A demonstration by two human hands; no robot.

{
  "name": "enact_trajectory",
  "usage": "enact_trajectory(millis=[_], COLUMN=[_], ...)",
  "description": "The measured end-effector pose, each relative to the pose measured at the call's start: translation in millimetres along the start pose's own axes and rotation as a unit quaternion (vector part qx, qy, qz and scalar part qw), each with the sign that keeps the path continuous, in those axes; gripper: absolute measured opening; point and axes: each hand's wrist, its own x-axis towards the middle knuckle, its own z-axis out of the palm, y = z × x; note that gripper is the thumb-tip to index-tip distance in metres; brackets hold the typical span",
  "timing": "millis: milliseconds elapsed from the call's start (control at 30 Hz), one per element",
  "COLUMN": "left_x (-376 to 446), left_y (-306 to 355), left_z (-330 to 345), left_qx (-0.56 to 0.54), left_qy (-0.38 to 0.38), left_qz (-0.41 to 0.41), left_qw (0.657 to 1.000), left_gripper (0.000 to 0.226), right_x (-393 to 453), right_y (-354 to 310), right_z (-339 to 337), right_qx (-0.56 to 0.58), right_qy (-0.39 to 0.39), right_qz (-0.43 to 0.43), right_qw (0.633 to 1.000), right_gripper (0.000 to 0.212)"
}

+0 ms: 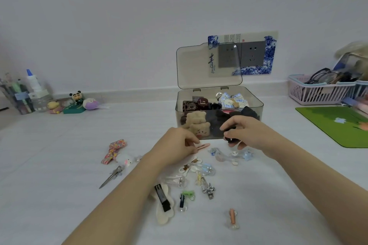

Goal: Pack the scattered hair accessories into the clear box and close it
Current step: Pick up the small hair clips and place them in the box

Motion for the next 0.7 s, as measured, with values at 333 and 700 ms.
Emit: enact_trajectory(millis=[333, 700], left_x=[-6.6, -7.1], left_y=[6.8, 13.1], left_z=[-5.8, 1.7], left_qx=[-0.196, -0.206], left_qy=[0.014, 0.017], left_qz=[-0.056, -0.029], left_qw=[0.979, 0.978], left_gripper=[0.020, 0.020], right_x=[-8.1, 0.6], right_y=[-3.5, 12.5], right_z=[-14.7, -17.2], right_qx=[-0.183, -0.337], right_qy=[-0.048, -0.064], right_qz=[-0.052, -0.043], right_qw=[0.981, 0.938], right_gripper=[0.019, 0.009])
